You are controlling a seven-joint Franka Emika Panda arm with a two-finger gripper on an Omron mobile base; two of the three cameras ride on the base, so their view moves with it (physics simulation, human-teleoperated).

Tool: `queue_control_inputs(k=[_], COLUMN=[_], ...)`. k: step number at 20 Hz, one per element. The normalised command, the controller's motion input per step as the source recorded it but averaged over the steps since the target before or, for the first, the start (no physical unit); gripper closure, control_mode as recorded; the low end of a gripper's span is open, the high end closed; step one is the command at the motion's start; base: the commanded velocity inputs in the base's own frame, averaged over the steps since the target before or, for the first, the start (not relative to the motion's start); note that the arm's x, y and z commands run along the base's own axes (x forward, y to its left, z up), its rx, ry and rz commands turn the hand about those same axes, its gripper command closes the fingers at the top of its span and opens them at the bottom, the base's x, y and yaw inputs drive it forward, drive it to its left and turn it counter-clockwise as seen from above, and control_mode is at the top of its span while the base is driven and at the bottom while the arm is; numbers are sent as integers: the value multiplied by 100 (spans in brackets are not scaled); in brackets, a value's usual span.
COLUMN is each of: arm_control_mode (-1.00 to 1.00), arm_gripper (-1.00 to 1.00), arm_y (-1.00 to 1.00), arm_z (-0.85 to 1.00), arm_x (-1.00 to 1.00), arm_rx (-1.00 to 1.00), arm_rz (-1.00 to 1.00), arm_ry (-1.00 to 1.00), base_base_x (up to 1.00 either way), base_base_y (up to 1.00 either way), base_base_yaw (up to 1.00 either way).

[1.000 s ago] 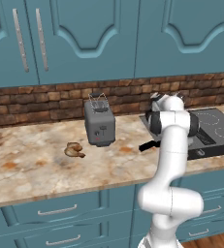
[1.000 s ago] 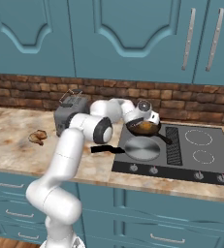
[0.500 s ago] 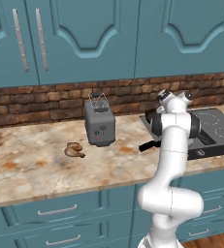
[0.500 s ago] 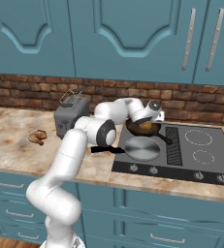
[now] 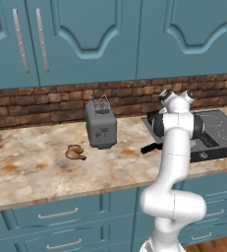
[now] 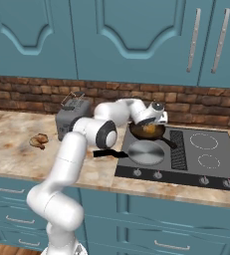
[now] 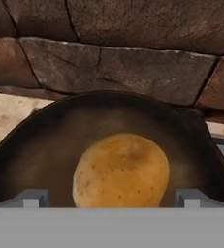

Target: Place both pans onto different burners. Then place the potato and the chicken drumstick on different pans.

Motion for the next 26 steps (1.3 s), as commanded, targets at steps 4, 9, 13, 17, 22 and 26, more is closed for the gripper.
queue_control_inputs(k=[4, 9, 13, 17, 22, 26], arm_control_mode=[-100, -100, -100, -100, -100, -100], arm_gripper=[-100, -100, -100, -100, -100, -100], arm_y=[39, 25, 18, 20, 19, 32], arm_z=[0, 0, 5, 30, 48, 24], arm_x=[-36, -43, -44, -31, -26, -24], arm_rx=[-3, 0, 1, 5, 6, 17], arm_rz=[0, -9, -16, -13, -7, 0], arm_ry=[0, 0, 0, 0, 0, 0], base_base_x=[0, 0, 0, 0, 0, 0], base_base_y=[0, 0, 0, 0, 0, 0], base_base_yaw=[0, 0, 0, 0, 0, 0])
